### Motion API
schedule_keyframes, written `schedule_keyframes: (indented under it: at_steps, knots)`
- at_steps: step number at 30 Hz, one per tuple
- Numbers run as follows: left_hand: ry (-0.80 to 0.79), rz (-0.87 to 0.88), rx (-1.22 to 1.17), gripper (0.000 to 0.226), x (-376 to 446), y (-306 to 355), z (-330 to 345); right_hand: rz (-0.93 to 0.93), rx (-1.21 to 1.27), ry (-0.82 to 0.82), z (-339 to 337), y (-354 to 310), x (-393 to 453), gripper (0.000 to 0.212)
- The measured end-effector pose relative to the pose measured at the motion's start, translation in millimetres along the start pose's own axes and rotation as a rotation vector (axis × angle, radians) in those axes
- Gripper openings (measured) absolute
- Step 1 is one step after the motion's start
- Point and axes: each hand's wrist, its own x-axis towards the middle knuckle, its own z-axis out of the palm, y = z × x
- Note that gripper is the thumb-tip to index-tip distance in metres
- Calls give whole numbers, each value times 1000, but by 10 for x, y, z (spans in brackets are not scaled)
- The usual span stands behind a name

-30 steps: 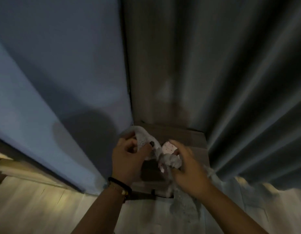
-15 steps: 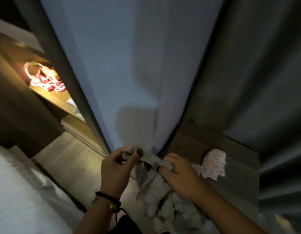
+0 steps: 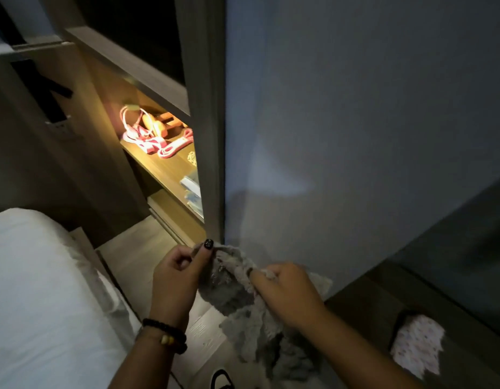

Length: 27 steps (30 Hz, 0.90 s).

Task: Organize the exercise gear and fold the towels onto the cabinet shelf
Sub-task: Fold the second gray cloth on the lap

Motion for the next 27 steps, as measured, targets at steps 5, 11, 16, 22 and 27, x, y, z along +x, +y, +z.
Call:
schedule_keyframes:
  at_steps: [5,11,16,22,27]
  knots:
    - [88,43,3,12,393,238,-203,-89,-413,10,86,-371,363,44]
    - [263,184,10,10,773,485,-452,-143,-387,-16,290,-619,716,19]
    - [417,187,-40,6,981,683,-853,-183,-398,-67,455,-679,918,23]
    - [611,246,20,10,1097,674,-1280,-90,-251,-115,672,-924,1103,35]
    - [622,195,76,8,1100,575,-1443,-9,70,-212,849,-1235,1208,33]
